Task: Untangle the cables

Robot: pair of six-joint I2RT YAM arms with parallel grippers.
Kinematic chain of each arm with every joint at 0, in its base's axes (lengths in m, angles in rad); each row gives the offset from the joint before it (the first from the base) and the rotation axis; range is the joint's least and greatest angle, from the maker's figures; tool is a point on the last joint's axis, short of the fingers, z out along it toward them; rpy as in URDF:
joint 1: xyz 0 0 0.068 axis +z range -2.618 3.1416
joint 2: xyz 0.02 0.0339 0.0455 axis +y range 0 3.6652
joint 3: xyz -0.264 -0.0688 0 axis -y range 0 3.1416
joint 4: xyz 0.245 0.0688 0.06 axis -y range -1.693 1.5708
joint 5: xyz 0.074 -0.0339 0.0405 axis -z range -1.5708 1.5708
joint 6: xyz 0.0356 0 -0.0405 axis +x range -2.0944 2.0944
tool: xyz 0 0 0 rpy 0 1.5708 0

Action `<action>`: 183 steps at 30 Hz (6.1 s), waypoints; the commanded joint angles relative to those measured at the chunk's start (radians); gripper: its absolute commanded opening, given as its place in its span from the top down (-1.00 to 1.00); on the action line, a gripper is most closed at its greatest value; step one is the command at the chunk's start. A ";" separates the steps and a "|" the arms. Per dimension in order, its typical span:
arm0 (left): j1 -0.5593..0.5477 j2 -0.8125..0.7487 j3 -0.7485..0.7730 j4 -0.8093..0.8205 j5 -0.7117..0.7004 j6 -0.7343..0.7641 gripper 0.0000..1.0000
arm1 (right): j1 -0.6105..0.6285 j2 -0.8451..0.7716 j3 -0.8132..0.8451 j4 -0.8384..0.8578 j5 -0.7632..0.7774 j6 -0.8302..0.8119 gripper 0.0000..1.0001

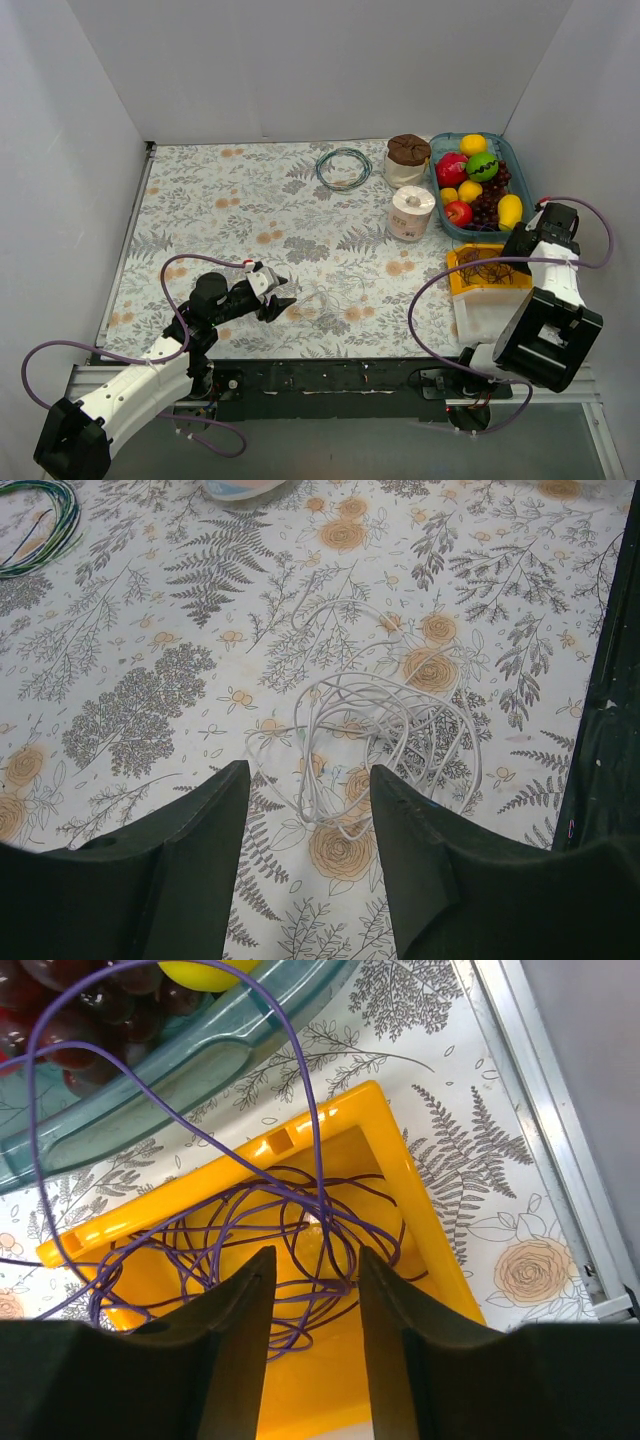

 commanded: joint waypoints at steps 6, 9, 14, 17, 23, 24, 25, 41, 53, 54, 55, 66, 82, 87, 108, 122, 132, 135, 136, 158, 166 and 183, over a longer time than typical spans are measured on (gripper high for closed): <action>0.004 -0.008 0.000 0.010 0.010 0.005 -0.03 | -0.004 -0.159 0.070 -0.030 0.016 0.001 -0.45; 0.005 -0.006 -0.001 0.012 0.016 0.005 -0.03 | 0.008 -0.199 0.092 -0.036 0.048 0.000 -0.70; 0.004 -0.002 -0.004 0.018 0.019 0.002 -0.04 | 0.143 -0.224 0.090 0.006 -0.033 -0.069 -0.81; 0.004 0.001 -0.003 0.018 0.016 0.002 -0.04 | 0.203 -0.166 0.107 -0.021 -0.010 -0.089 -0.75; 0.007 -0.002 0.000 0.005 0.010 0.005 -0.04 | 0.227 -0.023 0.144 -0.062 0.044 -0.072 -0.52; 0.008 -0.002 0.000 0.005 0.011 0.005 -0.04 | 0.232 -0.012 0.145 -0.055 0.041 -0.072 -0.48; 0.011 0.000 0.000 0.005 0.010 0.005 -0.04 | 0.235 0.004 0.145 -0.049 0.030 -0.077 -0.38; 0.016 -0.002 -0.003 0.005 0.007 0.011 -0.05 | 0.257 0.041 0.136 -0.029 0.079 -0.014 0.97; 0.014 -0.008 -0.006 0.010 0.013 0.011 -0.06 | 0.215 -0.144 0.050 -0.025 0.128 0.043 0.97; 0.014 -0.009 -0.006 0.009 0.013 0.011 -0.06 | 0.206 -0.143 0.037 -0.035 0.127 0.043 0.97; 0.016 -0.012 -0.007 0.009 0.013 0.011 -0.06 | 0.180 -0.140 0.026 -0.045 0.116 0.041 0.97; 0.014 -0.016 -0.006 0.007 0.014 0.013 -0.06 | 0.013 -0.026 -0.020 -0.019 -0.076 0.040 0.97; 0.016 -0.002 -0.007 0.008 0.047 0.016 -0.39 | 0.072 -0.179 0.125 -0.127 -0.010 -0.011 -0.53; 0.014 0.026 0.003 0.004 0.105 0.013 -0.50 | 0.129 -0.253 0.217 -0.162 0.073 -0.003 -0.75; -0.163 0.336 0.119 -0.039 0.226 0.246 -0.07 | 1.092 -0.353 -0.052 0.114 -0.292 -0.063 -0.96; -0.162 0.242 0.357 -0.324 0.253 0.195 1.00 | 1.447 -0.218 -0.149 0.379 -0.311 -0.122 -0.57; -0.162 0.187 0.454 -0.390 0.271 0.176 1.00 | 1.447 -0.216 -0.103 0.379 -0.292 -0.140 0.10; -0.162 0.179 0.482 -0.373 0.243 0.114 1.00 | 1.447 -0.244 -0.112 0.381 -0.274 -0.120 0.12; -0.160 0.175 0.502 -0.360 0.216 0.099 1.00 | 1.445 -0.258 -0.121 0.387 -0.257 -0.117 0.11; -0.116 0.145 0.784 -0.202 0.146 -0.141 1.00 | 1.266 -0.442 -0.304 0.628 -0.321 0.052 -0.53; -0.110 0.159 0.827 -0.090 0.117 -0.170 1.00 | 1.226 -0.420 -0.393 0.709 -0.340 0.073 -0.65; -0.108 0.170 0.849 -0.045 0.051 -0.136 1.00 | 1.197 -0.189 -0.370 0.872 -0.499 0.092 -0.61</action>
